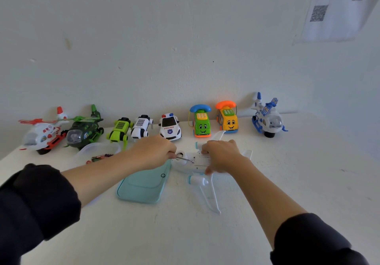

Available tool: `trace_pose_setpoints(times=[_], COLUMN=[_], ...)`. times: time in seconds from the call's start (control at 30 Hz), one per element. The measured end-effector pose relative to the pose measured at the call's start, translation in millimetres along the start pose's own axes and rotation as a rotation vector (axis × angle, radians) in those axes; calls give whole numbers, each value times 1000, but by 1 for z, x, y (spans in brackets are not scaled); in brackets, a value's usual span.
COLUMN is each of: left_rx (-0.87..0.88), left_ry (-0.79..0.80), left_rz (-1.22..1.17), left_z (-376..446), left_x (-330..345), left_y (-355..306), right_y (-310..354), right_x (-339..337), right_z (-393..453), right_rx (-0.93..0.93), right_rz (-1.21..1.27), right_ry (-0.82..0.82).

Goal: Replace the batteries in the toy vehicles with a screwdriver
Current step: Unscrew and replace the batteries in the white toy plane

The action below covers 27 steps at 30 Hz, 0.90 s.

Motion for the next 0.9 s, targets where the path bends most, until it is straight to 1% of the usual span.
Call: trace_pose_setpoints(times=[0.1, 0.23, 0.3, 0.43, 0.53, 0.67, 0.8, 0.9], left_rx=[-27, -82, -92, -85, -73, -38, -45, -71], left_ry=[-14, -25, -46, -42, -10, 47, 60, 97], left_rz=[-150, -414, -456, -445, -406, -376, -301, -263], left_z=[-5, -13, -17, -17, -14, -9, -3, -3], left_x=[8, 24, 30, 31, 25, 19, 8, 4], left_y=[7, 12, 12, 14, 18, 22, 23, 23], right_y=[-2, -3, -3, -1, 2, 5, 6, 3], right_x=[1, 2, 3, 0, 1, 2, 2, 6], right_z=[-1, -3, -4, -6, -7, -11, -19, -28], right_rx=[6, 9, 11, 40, 64, 50, 8, 25], right_rz=[13, 13, 9, 39, 82, 60, 56, 113], right_ry=[-6, -15, -12, 5, -24, -55, -103, -178])
Point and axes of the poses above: each hand's wrist, its own z-axis towards the middle knuckle, its own x-axis out of the palm, y = z × x, the point moved 2 cm from there along z, towards the middle knuckle, and after that the axes turned 6 degrees about z, right-handed, at the moved point
